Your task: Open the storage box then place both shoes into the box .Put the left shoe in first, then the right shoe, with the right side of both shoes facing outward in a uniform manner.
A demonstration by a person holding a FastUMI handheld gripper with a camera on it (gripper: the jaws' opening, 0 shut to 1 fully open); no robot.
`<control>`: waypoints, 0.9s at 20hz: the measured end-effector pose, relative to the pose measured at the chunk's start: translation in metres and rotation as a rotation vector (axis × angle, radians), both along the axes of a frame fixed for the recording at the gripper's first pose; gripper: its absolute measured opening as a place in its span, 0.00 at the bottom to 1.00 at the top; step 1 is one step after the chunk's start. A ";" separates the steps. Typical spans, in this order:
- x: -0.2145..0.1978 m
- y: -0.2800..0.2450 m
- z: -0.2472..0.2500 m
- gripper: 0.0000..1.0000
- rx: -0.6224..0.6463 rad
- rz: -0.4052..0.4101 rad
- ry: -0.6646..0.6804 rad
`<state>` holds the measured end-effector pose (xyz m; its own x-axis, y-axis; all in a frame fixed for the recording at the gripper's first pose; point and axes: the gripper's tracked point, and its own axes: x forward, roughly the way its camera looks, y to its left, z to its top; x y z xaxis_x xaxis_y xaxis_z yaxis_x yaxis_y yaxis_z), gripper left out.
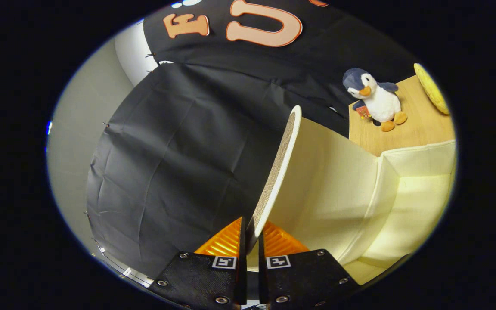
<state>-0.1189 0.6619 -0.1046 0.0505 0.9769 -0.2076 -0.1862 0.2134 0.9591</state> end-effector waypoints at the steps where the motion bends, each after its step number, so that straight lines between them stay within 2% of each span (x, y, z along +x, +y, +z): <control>1: -0.001 0.010 -0.001 0.12 -0.016 0.002 -0.002; 4: 0.000 0.031 -0.008 0.17 -0.102 0.008 -0.017; 6: -0.005 0.025 -0.021 0.36 -0.167 0.029 -0.043; 7: -0.006 0.017 -0.027 0.51 -0.189 0.031 -0.060; 8: -0.002 0.007 -0.033 0.58 -0.215 0.021 -0.088; 9: 0.001 -0.008 -0.039 0.70 -0.248 0.008 -0.119; 11: 0.010 -0.040 -0.044 0.80 -0.301 -0.028 -0.169; 14: 0.024 -0.106 -0.050 0.87 -0.369 -0.083 -0.207; 18: 0.036 -0.216 -0.084 0.92 -0.540 -0.173 -0.250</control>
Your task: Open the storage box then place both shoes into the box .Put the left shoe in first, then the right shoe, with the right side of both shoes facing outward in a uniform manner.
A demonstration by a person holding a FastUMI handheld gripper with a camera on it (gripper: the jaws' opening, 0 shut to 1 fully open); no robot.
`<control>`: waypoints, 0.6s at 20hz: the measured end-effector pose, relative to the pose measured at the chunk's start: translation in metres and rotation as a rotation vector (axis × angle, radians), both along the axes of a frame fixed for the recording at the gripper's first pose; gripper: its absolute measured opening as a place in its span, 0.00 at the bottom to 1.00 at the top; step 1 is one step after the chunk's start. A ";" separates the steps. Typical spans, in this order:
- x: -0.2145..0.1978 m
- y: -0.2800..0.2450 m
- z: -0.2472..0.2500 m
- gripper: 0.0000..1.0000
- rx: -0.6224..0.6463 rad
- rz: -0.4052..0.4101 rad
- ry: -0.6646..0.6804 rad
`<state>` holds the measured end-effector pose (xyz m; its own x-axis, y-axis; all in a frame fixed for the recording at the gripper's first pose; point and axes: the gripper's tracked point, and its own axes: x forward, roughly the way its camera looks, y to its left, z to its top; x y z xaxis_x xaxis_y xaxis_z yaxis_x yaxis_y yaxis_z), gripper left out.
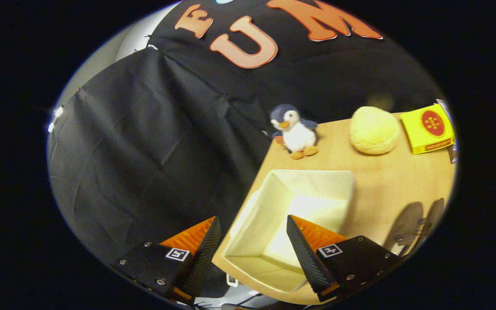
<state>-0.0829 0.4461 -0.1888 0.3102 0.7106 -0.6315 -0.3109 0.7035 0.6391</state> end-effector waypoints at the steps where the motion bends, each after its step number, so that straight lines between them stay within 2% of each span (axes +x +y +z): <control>1: 0.004 -0.024 -0.009 0.94 -0.041 -0.031 -0.017; 3: 0.007 -0.074 -0.037 0.95 -0.134 -0.084 -0.030; 7: -0.004 -0.151 -0.089 0.96 -0.275 -0.138 -0.016; 12: -0.038 -0.216 -0.144 0.96 -0.422 -0.173 0.052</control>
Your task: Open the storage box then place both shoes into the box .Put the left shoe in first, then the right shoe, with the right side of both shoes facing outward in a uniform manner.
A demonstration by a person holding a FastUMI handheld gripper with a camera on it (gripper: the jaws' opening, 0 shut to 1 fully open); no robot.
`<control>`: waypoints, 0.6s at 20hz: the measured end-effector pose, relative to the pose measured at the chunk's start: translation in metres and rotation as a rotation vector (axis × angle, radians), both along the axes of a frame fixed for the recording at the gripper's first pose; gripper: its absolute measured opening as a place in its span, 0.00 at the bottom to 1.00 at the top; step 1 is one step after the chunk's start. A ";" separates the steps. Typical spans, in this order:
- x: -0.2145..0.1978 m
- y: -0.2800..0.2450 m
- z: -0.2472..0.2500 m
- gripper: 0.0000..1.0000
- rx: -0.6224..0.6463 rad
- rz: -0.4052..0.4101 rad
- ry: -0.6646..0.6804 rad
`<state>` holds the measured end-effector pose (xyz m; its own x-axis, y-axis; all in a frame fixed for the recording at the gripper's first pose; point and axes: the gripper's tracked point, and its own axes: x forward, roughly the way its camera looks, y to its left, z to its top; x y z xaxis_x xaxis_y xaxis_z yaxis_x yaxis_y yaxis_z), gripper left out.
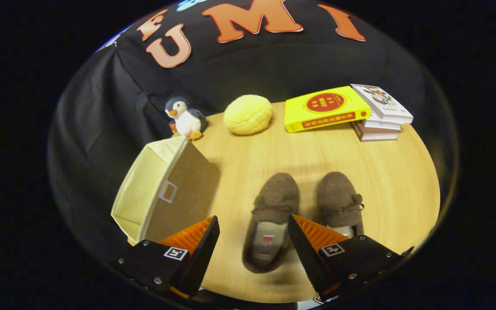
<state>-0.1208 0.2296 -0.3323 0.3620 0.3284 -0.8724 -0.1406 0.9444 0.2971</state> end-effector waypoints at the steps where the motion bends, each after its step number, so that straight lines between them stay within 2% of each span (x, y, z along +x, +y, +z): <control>1: -0.007 -0.008 -0.011 0.96 -0.026 -0.003 0.017; 8: -0.007 -0.020 -0.071 0.83 -0.131 0.004 0.058; 12: 0.007 -0.014 -0.094 0.68 -0.138 -0.020 0.082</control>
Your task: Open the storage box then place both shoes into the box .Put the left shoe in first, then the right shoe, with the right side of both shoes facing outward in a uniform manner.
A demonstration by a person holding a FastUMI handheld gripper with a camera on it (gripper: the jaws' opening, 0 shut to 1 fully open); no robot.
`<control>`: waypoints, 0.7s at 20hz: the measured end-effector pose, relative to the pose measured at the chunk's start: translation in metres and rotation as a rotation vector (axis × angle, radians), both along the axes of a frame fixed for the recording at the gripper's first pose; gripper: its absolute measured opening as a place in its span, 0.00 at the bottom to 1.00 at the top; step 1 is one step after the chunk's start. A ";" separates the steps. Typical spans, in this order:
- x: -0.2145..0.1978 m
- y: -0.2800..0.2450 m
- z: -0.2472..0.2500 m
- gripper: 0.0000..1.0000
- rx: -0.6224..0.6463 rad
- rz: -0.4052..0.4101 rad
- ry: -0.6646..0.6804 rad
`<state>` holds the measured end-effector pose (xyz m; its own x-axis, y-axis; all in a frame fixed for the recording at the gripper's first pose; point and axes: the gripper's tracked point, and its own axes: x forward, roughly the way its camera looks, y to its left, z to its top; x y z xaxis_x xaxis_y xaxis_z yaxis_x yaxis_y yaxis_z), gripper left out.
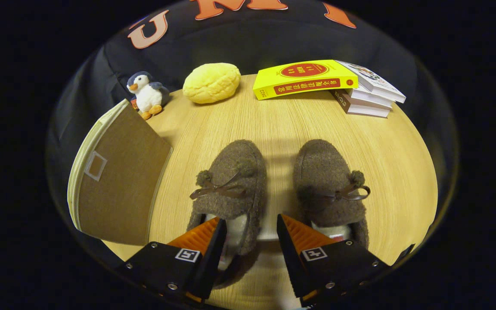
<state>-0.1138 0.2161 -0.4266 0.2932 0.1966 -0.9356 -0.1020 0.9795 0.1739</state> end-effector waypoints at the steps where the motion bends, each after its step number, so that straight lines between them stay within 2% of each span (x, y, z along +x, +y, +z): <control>1: -0.001 0.000 -0.005 0.63 -0.006 -0.006 0.015; 6: 0.006 0.005 -0.009 0.27 0.028 -0.026 0.039; 7: 0.006 0.005 -0.010 0.16 0.033 -0.036 0.047; 8: 0.005 0.004 -0.009 0.13 0.036 -0.055 0.062; 9: 0.005 0.004 -0.008 0.05 0.048 -0.077 0.079; 14: 0.025 0.021 0.040 0.02 0.116 -0.118 0.045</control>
